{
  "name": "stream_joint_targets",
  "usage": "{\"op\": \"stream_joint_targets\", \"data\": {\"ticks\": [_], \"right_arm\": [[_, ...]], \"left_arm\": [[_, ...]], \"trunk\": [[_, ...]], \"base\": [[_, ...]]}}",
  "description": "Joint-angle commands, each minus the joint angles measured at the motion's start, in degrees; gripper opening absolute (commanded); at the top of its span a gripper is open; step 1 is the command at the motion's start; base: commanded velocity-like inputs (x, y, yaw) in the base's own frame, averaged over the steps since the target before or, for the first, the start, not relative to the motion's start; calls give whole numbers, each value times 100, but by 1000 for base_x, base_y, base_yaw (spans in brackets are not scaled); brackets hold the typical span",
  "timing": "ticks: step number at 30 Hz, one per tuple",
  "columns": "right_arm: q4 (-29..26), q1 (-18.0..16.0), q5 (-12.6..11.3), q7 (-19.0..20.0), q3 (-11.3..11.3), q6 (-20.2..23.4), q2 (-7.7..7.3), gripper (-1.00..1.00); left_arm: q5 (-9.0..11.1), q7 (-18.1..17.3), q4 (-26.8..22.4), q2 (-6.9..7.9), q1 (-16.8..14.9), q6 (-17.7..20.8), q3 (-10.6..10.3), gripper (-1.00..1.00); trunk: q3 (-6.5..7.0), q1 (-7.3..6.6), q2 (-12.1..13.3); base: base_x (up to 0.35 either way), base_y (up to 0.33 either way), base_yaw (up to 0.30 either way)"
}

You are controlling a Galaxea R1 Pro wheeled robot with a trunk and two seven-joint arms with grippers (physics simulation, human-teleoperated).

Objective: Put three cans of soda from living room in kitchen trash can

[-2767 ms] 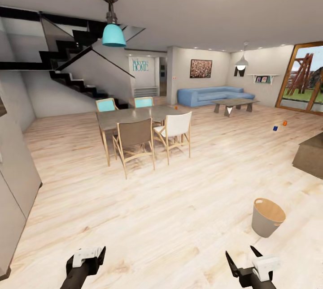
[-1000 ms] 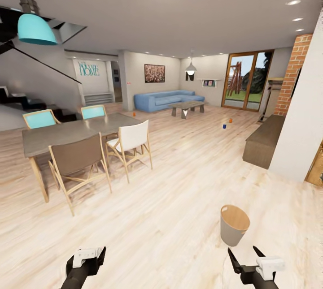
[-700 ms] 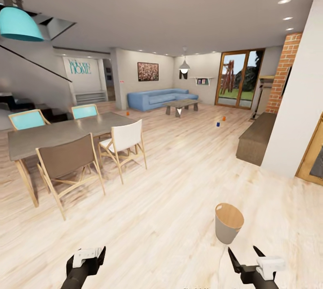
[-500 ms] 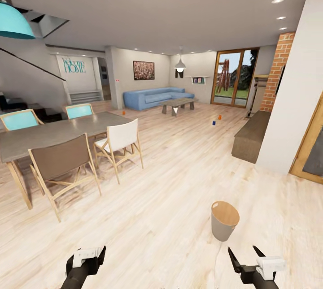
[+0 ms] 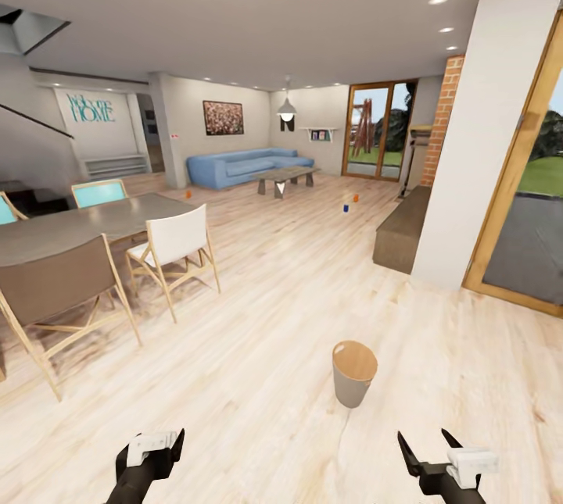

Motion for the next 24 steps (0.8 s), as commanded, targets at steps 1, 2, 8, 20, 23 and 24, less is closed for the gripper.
{"op": "stream_joint_targets", "data": {"ticks": [1,2,8,20,23,24], "right_arm": [[0,0,0,0,0,0,0,100],[0,0,0,0,0,-1,0,100],[1,-1,0,0,0,-2,0,100],[-4,-1,6,0,0,-8,0,100],[-2,-1,7,0,0,-9,0,100],[-2,-1,8,0,0,-10,0,100]], "left_arm": [[0,0,0,0,0,0,0,100],[-1,0,0,0,0,0,0,100],[-5,1,0,0,0,0,-6,100],[-7,-19,0,2,0,0,-9,100],[-5,-27,0,5,0,0,-9,100],[-4,-33,0,6,0,0,-9,100]], "trunk": [[-6,0,0],[-12,0,0],[-49,0,0],[-123,0,0],[-141,0,0],[-147,0,0]], "base": [[0,-283,-186],[0,-283,-186],[0,-284,-187],[52,-207,-187],[186,19,-187],[225,109,-187]]}}
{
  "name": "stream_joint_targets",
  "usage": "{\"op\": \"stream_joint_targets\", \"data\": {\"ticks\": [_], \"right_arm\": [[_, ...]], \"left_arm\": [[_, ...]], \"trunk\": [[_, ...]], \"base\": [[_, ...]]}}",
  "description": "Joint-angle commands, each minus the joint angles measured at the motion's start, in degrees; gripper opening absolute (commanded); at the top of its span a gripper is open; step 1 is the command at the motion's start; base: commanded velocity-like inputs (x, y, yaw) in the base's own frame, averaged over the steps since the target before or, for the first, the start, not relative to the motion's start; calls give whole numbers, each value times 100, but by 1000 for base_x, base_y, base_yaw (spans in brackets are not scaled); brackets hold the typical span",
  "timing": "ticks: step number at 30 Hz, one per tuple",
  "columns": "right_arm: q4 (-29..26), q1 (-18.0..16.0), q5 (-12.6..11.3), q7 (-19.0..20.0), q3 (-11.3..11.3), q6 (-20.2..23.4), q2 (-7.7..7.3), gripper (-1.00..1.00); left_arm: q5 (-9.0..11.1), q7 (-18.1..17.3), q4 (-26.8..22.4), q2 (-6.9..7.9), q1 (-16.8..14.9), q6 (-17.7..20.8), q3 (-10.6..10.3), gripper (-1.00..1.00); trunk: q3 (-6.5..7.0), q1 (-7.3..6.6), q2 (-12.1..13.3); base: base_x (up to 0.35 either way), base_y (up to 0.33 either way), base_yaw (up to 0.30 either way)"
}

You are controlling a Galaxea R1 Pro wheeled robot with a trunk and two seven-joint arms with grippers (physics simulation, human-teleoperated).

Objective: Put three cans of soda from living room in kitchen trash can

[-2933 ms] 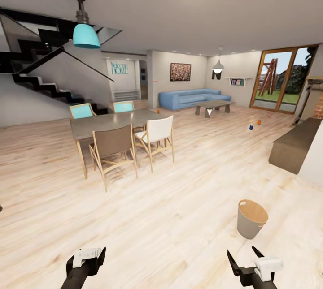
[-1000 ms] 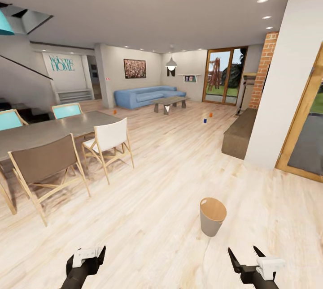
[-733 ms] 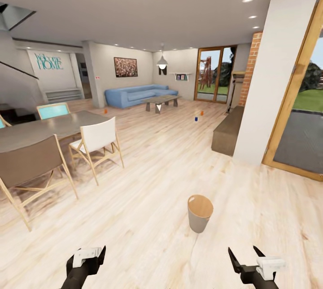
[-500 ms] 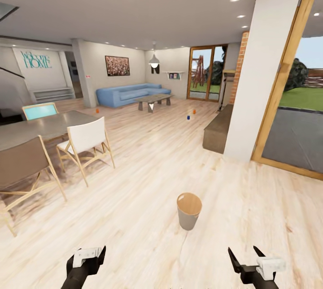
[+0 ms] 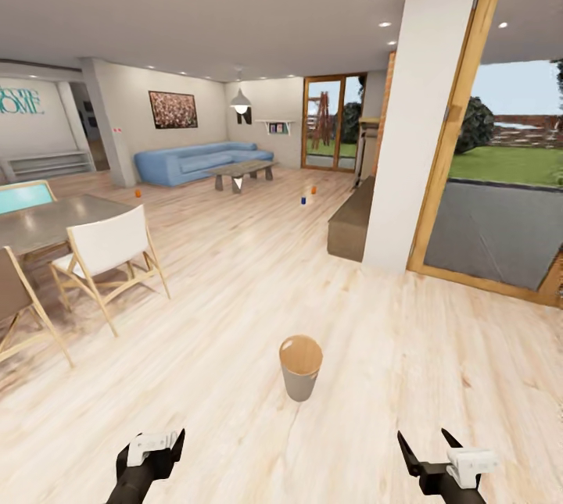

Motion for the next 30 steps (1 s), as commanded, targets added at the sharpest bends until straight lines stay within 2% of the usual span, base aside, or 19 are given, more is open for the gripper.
{"op": "stream_joint_targets", "data": {"ticks": [1,15,30], "right_arm": [[0,0,0,0,0,0,0,100],[0,0,9,0,0,-4,0,100],[-5,0,10,1,0,-10,0,100]], "left_arm": [[0,-4,0,3,0,0,0,100],[-3,-12,0,10,0,0,-2,100],[-3,-11,0,11,0,1,-9,100]], "trunk": [[-6,0,0],[-88,0,0],[-95,0,0]], "base": [[241,150,-187],[252,213,-171],[263,229,-12]]}}
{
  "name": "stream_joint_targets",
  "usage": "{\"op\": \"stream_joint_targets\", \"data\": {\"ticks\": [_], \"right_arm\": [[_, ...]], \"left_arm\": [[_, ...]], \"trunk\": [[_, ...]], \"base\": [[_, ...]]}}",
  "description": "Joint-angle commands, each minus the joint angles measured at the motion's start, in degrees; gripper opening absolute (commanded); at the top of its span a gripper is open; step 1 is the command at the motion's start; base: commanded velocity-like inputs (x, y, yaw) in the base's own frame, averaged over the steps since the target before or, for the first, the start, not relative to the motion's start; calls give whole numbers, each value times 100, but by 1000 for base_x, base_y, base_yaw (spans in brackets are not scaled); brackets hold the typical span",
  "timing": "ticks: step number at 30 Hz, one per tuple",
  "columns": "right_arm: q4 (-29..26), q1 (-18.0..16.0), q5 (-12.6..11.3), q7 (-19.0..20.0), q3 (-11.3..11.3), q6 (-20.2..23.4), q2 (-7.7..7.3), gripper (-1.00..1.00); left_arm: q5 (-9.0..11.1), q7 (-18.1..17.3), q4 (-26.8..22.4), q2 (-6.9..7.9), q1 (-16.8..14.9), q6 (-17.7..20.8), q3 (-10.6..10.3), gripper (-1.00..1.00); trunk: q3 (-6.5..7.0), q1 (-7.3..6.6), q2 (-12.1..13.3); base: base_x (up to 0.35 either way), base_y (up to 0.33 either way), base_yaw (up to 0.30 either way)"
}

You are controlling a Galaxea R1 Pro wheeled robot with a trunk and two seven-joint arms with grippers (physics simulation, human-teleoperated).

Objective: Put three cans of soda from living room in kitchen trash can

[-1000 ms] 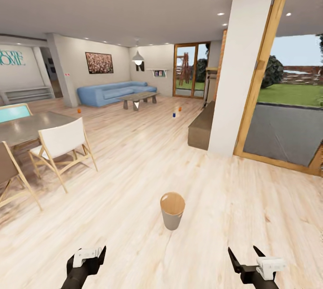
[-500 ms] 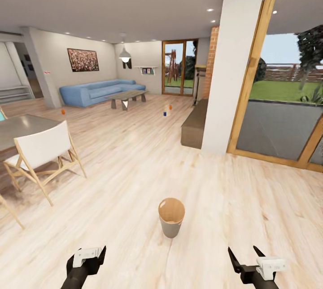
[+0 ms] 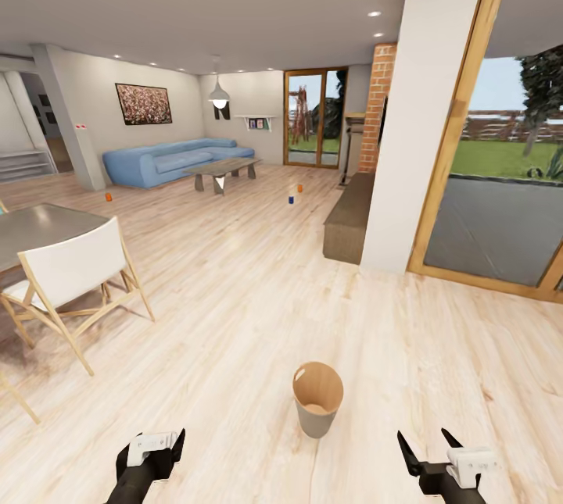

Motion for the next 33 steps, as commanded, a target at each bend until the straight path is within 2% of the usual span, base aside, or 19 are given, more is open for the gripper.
{"op": "stream_joint_targets", "data": {"ticks": [1,12,33], "right_arm": [[0,0,0,0,0,0,0,100],[0,0,7,-1,-2,0,2,100],[70,-6,39,9,49,43,0,100]], "left_arm": [[0,0,0,0,0,0,0,100],[-2,5,6,0,0,0,0,100],[-25,27,137,-17,-8,8,-9,100]], "trunk": [[0,0,0],[0,0,0],[0,0,0]], "base": [[265,227,0],[276,173,0],[276,8,0]]}}
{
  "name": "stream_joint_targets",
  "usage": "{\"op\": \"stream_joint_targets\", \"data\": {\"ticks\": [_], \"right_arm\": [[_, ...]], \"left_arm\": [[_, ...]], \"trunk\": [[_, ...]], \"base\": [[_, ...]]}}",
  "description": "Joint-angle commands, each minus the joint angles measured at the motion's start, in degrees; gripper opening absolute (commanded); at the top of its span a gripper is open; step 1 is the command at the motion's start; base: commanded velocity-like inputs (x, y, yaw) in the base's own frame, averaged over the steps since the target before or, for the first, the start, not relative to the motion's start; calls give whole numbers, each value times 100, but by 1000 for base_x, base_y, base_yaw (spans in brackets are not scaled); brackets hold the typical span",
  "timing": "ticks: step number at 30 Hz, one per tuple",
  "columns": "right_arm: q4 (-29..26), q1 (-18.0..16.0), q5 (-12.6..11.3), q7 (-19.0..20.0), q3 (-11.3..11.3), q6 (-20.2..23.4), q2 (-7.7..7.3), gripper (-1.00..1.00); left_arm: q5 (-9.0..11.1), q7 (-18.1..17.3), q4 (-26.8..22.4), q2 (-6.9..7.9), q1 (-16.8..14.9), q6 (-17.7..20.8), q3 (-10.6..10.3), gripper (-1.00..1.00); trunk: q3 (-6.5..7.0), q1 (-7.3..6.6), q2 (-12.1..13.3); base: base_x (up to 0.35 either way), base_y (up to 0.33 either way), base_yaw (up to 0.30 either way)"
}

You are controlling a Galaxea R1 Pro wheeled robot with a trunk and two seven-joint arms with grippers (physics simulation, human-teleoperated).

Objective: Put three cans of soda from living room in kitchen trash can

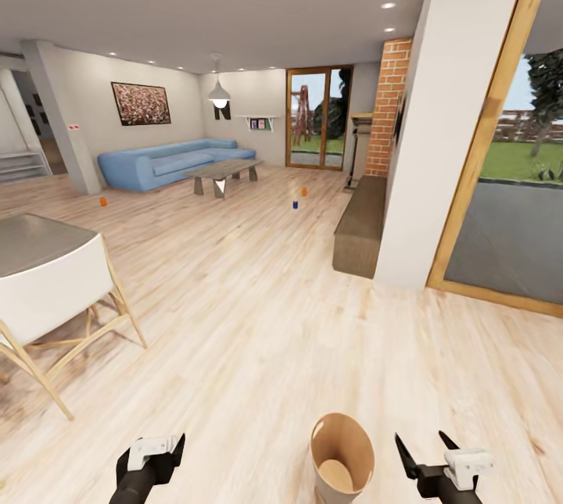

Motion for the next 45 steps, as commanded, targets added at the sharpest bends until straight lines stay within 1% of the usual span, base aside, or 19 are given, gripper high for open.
{"op": "stream_joint_targets", "data": {"ticks": [1,9,21,23,24,25,28,29,30,31,32,36,39,42,45], "right_arm": [[9,-1,-1,0,4,2,0,100],[41,-2,-1,-2,19,9,0,100],[64,-4,1,-27,37,20,3,100],[89,-16,1,-31,41,52,0,100],[103,-32,-6,-30,40,162,-3,100],[64,-60,-1,-29,37,634,-8,100],[-49,-206,8,-32,38,1451,-20,100],[-49,-206,8,-32,38,1451,-20,100],[-116,-435,19,-34,38,2031,-30,100],[-116,-435,19,-34,38,2031,-30,100],[-140,-578,23,-34,38,2310,-37,100],[-167,-1233,60,-36,43,3438,-61,100],[-22,-1774,165,-33,45,4423,-74,100],[366,-2431,310,-29,45,5273,-83,100],[1038,-3175,453,-31,37,5796,-127,100]], "left_arm": [[0,0,3,0,0,0,0,100],[4,0,12,0,-1,-6,7,100],[4,-8,16,-1,-1,-5,8,100],[2,-16,18,-1,-1,-3,7,100],[1,-23,19,-1,-1,-2,4,100],[0,-29,20,-1,-1,-1,5,100],[-1,-32,19,-1,-1,0,5,100],[-1,-32,19,-1,-1,0,5,100],[-1,-33,20,-4,-1,0,6,100],[-1,-33,20,-4,-1,0,6,100],[-1,-32,20,-5,-1,0,7,100],[8,-29,18,-8,-1,0,19,100],[16,-27,15,-9,-1,0,27,100],[21,-27,14,-9,-1,0,31,100],[23,-27,13,-10,-1,0,31,100]], "trunk": [[0,0,0],[0,0,0],[0,0,0],[0,0,0],[0,0,0],[0,0,0],[0,0,0],[0,0,0],[0,0,0],[0,0,0],[0,0,0],[0,0,0],[0,0,0],[0,0,0],[0,0,0]], "base": [[215,0,0],[181,0,0],[32,0,0],[5,0,0],[3,0,0],[1,0,0],[0,0,0],[0,0,0],[0,0,0],[0,0,0],[0,0,0],[0,0,0],[0,0,0],[0,0,0],[0,0,0]]}}
